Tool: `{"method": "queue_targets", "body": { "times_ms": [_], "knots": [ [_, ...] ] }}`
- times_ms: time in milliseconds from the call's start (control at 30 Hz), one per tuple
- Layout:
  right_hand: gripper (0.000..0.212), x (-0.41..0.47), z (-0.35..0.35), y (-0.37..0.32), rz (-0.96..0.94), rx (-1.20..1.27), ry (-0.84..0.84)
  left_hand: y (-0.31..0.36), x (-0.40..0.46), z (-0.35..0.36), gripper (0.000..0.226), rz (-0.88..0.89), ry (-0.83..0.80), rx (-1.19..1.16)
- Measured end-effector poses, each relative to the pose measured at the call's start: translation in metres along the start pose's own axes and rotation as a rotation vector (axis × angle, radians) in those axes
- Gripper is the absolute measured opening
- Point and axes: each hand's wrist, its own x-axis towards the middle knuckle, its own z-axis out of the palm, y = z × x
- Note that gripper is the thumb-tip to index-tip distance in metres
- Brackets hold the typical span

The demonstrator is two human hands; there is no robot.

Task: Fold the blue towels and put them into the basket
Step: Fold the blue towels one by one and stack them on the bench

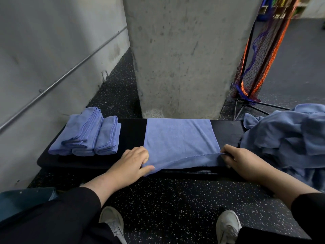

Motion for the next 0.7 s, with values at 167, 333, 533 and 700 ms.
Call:
{"method": "queue_targets", "body": {
  "times_ms": [167,333,533,700],
  "knots": [
    [0.022,-0.001,-0.003,-0.001,0.016,0.003,0.008,0.002,-0.002,-0.001,0.024,-0.040,-0.010,-0.041],
    [0.021,0.002,-0.004,-0.005,0.057,0.017,0.007,0.010,-0.003,-0.003,0.048,0.008,-0.069,0.034],
    [0.017,0.009,-0.005,-0.006,0.099,0.012,-0.002,0.029,0.001,0.005,0.050,0.016,-0.018,0.169],
    [0.019,0.013,-0.005,-0.004,0.103,0.009,0.002,0.036,0.012,0.003,0.021,-0.115,0.099,0.070]
  ]
}}
